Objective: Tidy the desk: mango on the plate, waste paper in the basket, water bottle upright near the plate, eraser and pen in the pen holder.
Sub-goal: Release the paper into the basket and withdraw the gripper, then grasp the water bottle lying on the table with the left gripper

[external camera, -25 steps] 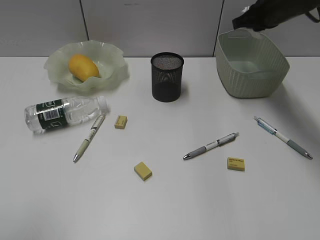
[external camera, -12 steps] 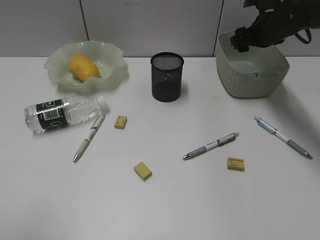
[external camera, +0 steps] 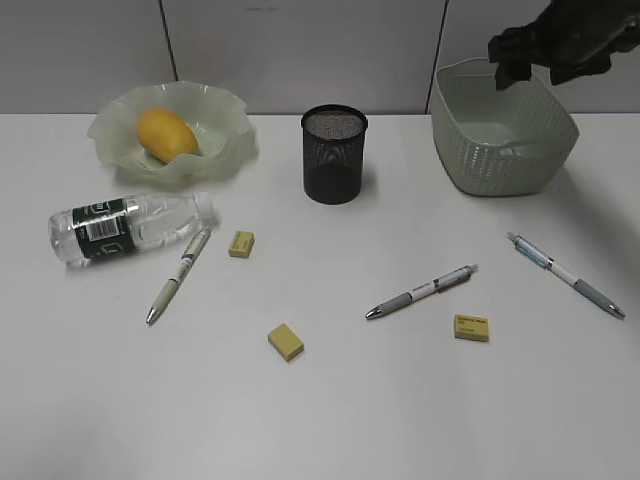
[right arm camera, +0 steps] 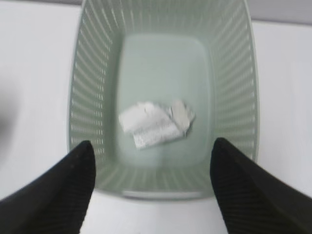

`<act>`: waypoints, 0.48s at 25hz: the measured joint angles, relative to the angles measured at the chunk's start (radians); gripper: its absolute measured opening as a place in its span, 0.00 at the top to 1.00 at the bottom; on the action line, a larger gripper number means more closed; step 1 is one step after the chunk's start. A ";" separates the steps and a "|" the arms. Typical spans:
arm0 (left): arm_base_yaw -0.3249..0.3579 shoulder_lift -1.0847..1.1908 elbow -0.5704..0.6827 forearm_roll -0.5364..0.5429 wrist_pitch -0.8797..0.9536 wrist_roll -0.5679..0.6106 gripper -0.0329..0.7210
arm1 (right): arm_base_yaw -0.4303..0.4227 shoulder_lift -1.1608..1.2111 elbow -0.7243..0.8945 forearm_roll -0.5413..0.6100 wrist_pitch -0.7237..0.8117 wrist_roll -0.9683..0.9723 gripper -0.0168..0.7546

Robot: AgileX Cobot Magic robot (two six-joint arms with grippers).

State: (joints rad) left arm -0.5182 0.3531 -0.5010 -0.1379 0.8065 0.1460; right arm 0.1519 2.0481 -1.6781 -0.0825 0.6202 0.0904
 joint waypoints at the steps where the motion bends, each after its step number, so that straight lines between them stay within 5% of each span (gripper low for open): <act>1: 0.000 0.000 0.000 0.000 0.000 0.000 0.32 | 0.000 -0.007 0.000 0.002 0.065 0.000 0.24; 8: 0.000 0.000 0.000 0.000 0.000 0.000 0.32 | 0.001 -0.015 0.000 0.019 0.486 0.000 0.25; 12: 0.000 0.000 0.000 0.000 0.000 0.000 0.32 | 0.001 -0.029 0.000 0.028 0.581 -0.002 0.26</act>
State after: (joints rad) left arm -0.5182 0.3531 -0.5010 -0.1379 0.8065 0.1460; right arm 0.1527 2.0190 -1.6781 -0.0540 1.2013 0.0882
